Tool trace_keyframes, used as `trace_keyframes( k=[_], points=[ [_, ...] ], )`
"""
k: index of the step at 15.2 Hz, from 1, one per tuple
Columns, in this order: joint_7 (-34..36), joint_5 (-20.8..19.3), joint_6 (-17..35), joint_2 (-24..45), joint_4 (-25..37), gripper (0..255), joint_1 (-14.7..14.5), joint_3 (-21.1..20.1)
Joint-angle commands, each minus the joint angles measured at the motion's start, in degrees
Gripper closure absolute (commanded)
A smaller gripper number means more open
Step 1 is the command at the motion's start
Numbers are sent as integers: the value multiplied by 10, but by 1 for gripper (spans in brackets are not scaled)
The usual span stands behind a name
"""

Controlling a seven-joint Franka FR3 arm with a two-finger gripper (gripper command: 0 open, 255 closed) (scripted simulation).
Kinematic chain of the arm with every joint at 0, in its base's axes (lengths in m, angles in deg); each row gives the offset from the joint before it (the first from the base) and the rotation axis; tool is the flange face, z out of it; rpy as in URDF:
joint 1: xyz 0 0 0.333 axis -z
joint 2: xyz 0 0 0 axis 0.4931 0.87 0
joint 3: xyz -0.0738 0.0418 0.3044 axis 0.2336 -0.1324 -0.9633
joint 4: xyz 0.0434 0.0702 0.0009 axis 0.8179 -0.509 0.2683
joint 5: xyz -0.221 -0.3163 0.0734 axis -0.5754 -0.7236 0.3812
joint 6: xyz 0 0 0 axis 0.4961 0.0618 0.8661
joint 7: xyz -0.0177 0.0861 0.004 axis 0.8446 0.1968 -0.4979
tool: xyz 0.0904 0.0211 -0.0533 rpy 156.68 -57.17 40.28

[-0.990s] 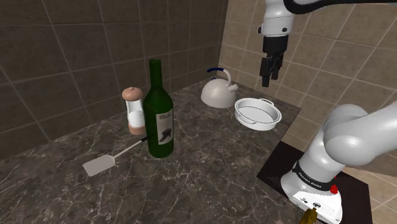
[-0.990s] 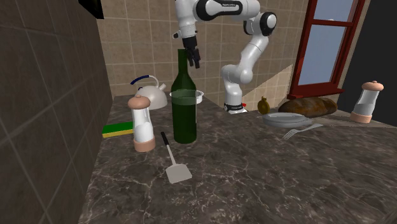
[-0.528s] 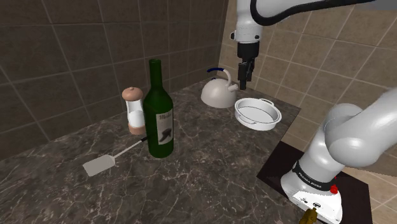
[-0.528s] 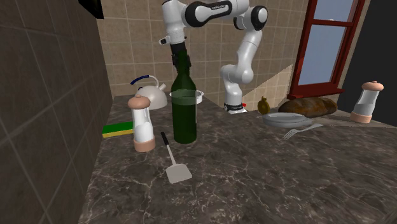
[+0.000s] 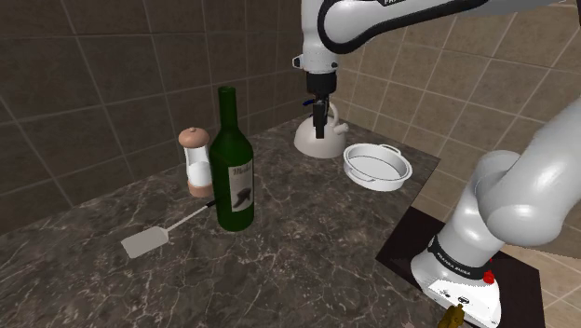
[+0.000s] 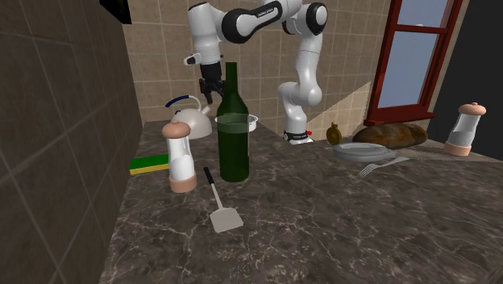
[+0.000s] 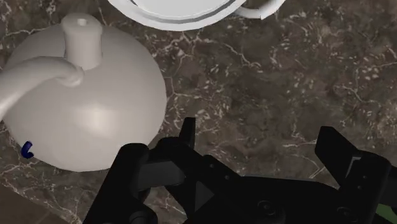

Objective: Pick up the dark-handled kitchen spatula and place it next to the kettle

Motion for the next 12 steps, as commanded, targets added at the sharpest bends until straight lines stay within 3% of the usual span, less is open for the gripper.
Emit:
trace_keyframes(
  k=[1, 12],
  points=[
    [-22, 1, 17, 34, 21, 0, -11, -7],
    [-127, -6, 71, 208, 165, 0, -65, -58]
  ],
)
